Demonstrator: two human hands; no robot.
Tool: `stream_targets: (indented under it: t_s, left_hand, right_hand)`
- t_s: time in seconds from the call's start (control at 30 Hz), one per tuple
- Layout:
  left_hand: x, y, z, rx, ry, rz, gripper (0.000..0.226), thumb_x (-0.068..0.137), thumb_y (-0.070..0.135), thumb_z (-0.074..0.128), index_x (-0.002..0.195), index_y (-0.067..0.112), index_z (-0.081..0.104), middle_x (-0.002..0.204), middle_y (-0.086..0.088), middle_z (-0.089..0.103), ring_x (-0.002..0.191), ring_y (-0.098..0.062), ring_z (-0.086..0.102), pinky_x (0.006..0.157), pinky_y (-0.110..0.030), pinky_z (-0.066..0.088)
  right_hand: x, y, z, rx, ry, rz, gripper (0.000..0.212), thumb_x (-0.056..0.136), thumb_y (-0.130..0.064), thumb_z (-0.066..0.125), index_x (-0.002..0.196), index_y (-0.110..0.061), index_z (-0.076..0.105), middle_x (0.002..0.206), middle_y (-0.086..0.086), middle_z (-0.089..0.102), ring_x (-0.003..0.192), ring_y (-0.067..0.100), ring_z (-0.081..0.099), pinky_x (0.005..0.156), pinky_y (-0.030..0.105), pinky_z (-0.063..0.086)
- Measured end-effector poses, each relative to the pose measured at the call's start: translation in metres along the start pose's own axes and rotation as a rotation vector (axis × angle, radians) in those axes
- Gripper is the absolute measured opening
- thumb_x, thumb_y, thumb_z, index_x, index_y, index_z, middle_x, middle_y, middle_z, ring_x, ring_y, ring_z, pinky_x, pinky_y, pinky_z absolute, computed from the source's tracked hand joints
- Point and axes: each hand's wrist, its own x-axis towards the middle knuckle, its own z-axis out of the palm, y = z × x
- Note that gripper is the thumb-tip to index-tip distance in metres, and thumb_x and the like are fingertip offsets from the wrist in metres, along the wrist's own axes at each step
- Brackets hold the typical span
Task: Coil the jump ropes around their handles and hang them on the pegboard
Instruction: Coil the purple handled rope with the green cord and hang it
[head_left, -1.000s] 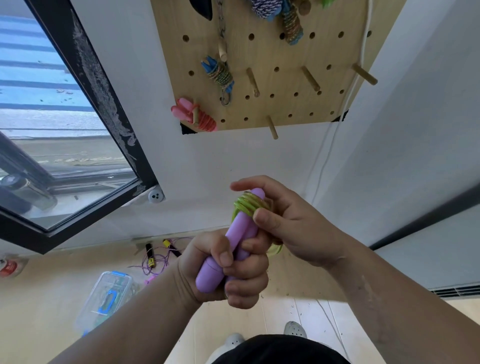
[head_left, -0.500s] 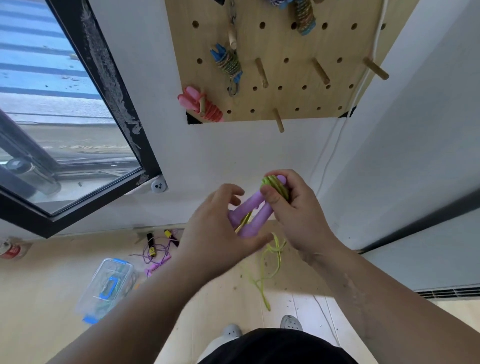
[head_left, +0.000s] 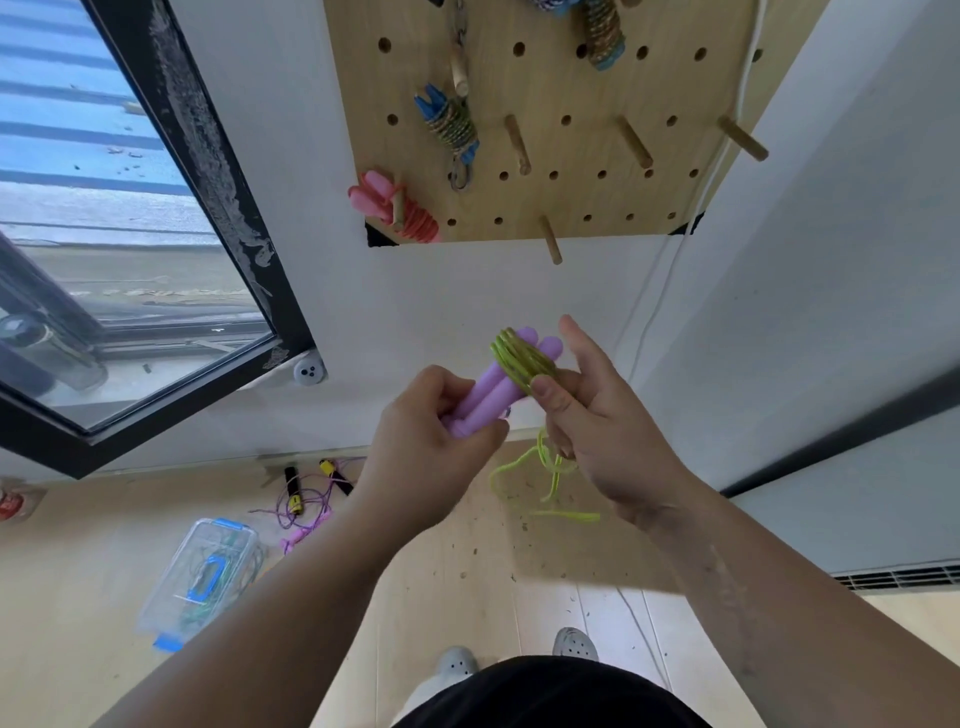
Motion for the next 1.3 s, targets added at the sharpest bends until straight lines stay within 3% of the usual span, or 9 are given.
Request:
stream_targets:
  t_s: [0.1, 0.2, 0.33, 0.6, 0.77, 0.87, 0.97, 1.1, 1.3]
  left_hand:
    - [0.002, -0.001, -0.001, -0.164, -0.066, -0.097, 0.023, 0.08, 0.016, 0.083, 0.094, 0.018, 0.064, 0.075, 0.009, 0.064, 0.057, 0.004, 0.053, 0.054, -0.009, 0.039]
    - [0.002, -0.003, 0.001, -0.355, -0.138, -0.204, 0.029, 0.076, 0.024, 0.084, 0.097, 0.014, 0.067, 0.077, -0.001, 0.068, 0.06, -0.011, 0.056, 0.057, -0.026, 0.044]
    - [0.005, -0.004, -0.004, -0.581, -0.19, -0.274, 0.029, 0.08, 0.021, 0.077, 0.1, 0.004, 0.065, 0.077, -0.013, 0.066, 0.067, -0.026, 0.056, 0.055, -0.034, 0.042]
    - [0.002, -0.006, -0.012, -0.748, -0.419, -0.279, 0.024, 0.079, 0.016, 0.071, 0.093, 0.0, 0.062, 0.077, -0.023, 0.061, 0.07, -0.033, 0.055, 0.055, -0.034, 0.04]
    - [0.006, -0.009, -0.025, -0.526, -0.597, -0.18, 0.041, 0.062, 0.025, 0.082, 0.093, 0.002, 0.069, 0.079, -0.022, 0.07, 0.066, -0.028, 0.059, 0.053, -0.03, 0.043]
    - [0.008, -0.007, -0.033, -0.213, -0.717, -0.064, 0.032, 0.061, 0.031, 0.084, 0.087, 0.016, 0.075, 0.086, -0.011, 0.076, 0.072, -0.034, 0.067, 0.063, -0.038, 0.053]
    - [0.01, -0.004, -0.033, 0.207, -0.782, 0.099, 0.025, 0.067, 0.031, 0.086, 0.088, 0.023, 0.075, 0.084, 0.008, 0.073, 0.075, -0.01, 0.067, 0.066, -0.027, 0.052]
    - [0.021, -0.013, -0.026, 0.662, -0.66, 0.184, 0.023, 0.069, 0.042, 0.08, 0.086, 0.03, 0.07, 0.078, 0.012, 0.062, 0.072, -0.004, 0.056, 0.061, -0.023, 0.043]
    - [0.036, -0.038, -0.023, 0.607, -0.401, 0.026, 0.022, 0.069, 0.041, 0.08, 0.087, 0.029, 0.071, 0.077, 0.008, 0.065, 0.074, -0.009, 0.058, 0.061, -0.025, 0.044]
  right_hand:
    - [-0.005, 0.001, -0.009, -0.046, -0.029, -0.042, 0.046, 0.1, -0.031, 0.056, 0.145, -0.025, 0.051, 0.064, 0.0, 0.057, 0.06, 0.013, 0.042, 0.062, 0.026, 0.038]
    - [-0.008, -0.001, -0.015, -0.161, -0.01, -0.103, 0.019, 0.101, -0.028, 0.056, 0.112, -0.026, 0.071, 0.063, 0.004, 0.048, 0.06, 0.015, 0.043, 0.058, 0.025, 0.037]
    - [-0.011, 0.001, -0.019, -0.42, -0.077, -0.136, 0.027, 0.096, -0.037, 0.06, 0.092, -0.016, 0.076, 0.064, 0.003, 0.055, 0.06, 0.007, 0.049, 0.061, 0.024, 0.039]
    - [-0.008, 0.012, -0.024, -0.568, -0.236, -0.203, 0.021, 0.104, -0.035, 0.05, 0.088, -0.041, 0.063, 0.076, -0.013, 0.067, 0.079, 0.008, 0.065, 0.072, 0.025, 0.047]
    - [0.005, 0.009, -0.029, -0.799, -0.482, -0.32, 0.023, 0.099, -0.026, 0.047, 0.1, -0.027, 0.07, 0.093, -0.015, 0.064, 0.087, 0.004, 0.06, 0.079, 0.03, 0.047]
    - [0.028, 0.013, -0.035, -1.312, -0.591, -0.455, 0.021, 0.087, -0.033, 0.041, 0.082, -0.027, 0.061, 0.076, -0.011, 0.057, 0.075, 0.01, 0.051, 0.068, 0.035, 0.044]
    - [0.047, 0.004, -0.03, -1.544, -0.619, -0.571, 0.033, 0.095, -0.042, 0.032, 0.085, -0.028, 0.06, 0.087, -0.01, 0.063, 0.092, 0.016, 0.054, 0.076, 0.038, 0.043]
    - [0.059, -0.007, -0.013, -1.535, -0.67, -0.554, 0.027, 0.101, -0.031, 0.044, 0.077, -0.02, 0.048, 0.079, -0.005, 0.056, 0.084, 0.023, 0.055, 0.074, 0.039, 0.045]
    - [0.058, 0.003, -0.008, -1.428, -0.544, -0.478, 0.023, 0.101, -0.031, 0.045, 0.085, -0.021, 0.059, 0.079, -0.006, 0.058, 0.081, 0.021, 0.055, 0.085, 0.034, 0.044]
